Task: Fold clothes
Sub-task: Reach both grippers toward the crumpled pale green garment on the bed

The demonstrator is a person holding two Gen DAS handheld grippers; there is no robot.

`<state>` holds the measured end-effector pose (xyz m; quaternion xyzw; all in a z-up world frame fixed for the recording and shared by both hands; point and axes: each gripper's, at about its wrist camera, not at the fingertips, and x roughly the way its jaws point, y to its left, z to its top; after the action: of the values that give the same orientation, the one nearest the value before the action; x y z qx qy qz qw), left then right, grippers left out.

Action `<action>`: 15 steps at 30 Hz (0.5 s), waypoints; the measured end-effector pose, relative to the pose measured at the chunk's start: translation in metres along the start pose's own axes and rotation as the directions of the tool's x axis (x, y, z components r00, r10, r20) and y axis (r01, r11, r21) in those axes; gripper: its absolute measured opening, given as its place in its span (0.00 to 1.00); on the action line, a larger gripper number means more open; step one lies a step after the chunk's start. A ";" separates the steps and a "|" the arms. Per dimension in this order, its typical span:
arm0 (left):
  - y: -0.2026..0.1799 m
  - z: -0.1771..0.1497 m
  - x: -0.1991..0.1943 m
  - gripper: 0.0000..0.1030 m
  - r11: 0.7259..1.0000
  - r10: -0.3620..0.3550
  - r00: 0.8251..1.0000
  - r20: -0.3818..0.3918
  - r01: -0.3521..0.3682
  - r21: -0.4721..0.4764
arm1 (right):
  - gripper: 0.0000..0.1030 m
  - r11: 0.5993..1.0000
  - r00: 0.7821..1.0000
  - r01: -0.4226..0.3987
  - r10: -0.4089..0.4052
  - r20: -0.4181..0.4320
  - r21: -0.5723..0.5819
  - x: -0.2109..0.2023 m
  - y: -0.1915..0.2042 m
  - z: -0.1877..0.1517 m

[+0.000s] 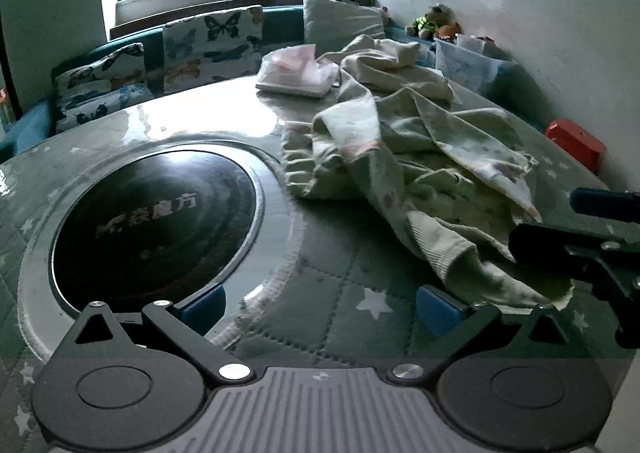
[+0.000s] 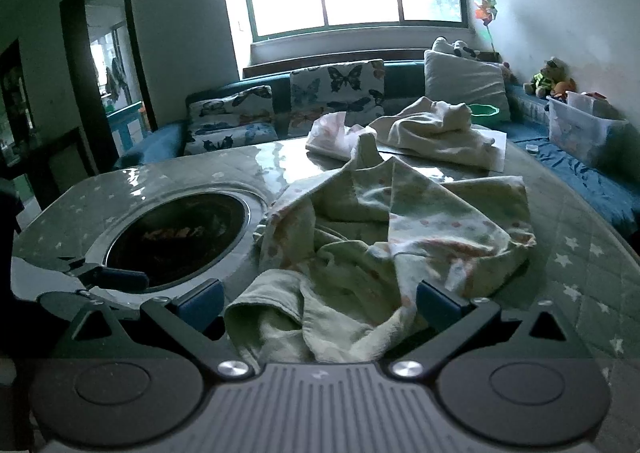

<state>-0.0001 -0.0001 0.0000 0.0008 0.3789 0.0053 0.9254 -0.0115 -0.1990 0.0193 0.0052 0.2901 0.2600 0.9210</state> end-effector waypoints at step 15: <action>-0.008 0.002 0.004 1.00 1.000 -0.022 0.999 -0.039 0.022 -0.002 | 1.00 1.000 1.000 -0.001 0.001 -0.005 0.027 -0.004 -0.008 -0.008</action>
<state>0.0047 -0.0076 -0.0013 -0.0042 0.3971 -0.0048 0.9178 -0.0150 -0.2087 0.0138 0.0170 0.2958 0.2566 0.9200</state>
